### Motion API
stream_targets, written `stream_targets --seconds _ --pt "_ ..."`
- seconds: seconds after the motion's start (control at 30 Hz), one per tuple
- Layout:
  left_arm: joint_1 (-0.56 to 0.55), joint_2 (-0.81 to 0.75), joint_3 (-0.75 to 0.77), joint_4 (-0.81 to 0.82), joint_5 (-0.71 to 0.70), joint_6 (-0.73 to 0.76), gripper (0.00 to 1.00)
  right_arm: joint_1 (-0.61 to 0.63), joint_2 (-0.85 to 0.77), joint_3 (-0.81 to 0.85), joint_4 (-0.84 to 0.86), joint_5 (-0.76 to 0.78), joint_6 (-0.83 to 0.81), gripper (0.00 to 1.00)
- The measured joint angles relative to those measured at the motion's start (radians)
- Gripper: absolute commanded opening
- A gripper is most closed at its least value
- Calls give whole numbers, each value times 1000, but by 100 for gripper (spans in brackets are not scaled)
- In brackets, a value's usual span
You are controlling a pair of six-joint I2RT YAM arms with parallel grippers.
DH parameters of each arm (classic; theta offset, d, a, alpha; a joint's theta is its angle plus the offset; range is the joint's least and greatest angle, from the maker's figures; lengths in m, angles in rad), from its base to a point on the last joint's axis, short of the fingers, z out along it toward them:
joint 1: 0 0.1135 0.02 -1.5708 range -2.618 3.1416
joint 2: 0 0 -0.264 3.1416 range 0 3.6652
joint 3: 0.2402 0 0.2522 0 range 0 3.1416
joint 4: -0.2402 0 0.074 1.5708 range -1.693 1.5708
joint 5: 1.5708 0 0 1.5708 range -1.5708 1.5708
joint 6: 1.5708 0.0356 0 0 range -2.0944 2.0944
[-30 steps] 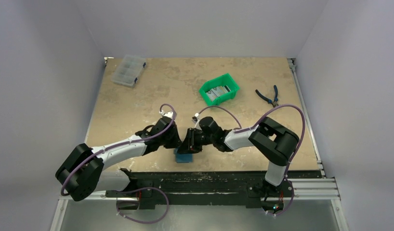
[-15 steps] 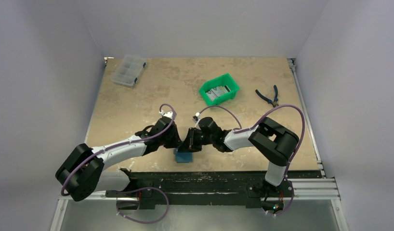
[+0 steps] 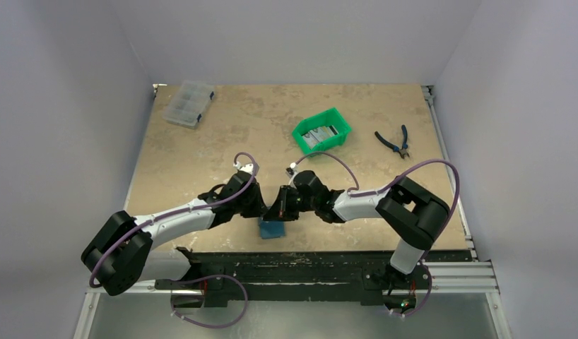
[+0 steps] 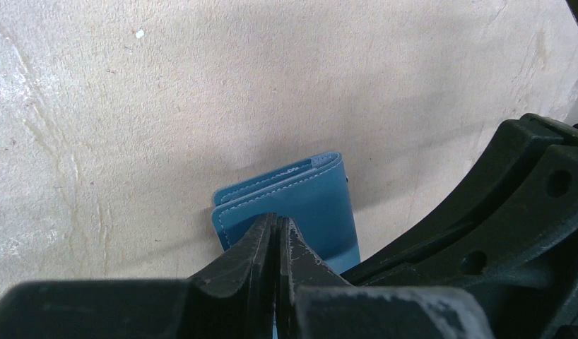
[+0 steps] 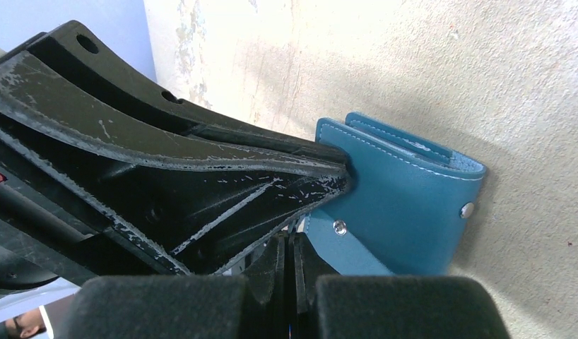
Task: Put the credit cards into the card holder
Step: Close the card holder at the center of the board.
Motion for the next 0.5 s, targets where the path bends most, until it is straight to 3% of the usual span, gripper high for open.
stream_targets --seconds 0.5 --pt "0 0 0 -5 4 8 0 0 0 22 -110 61 -58 0"
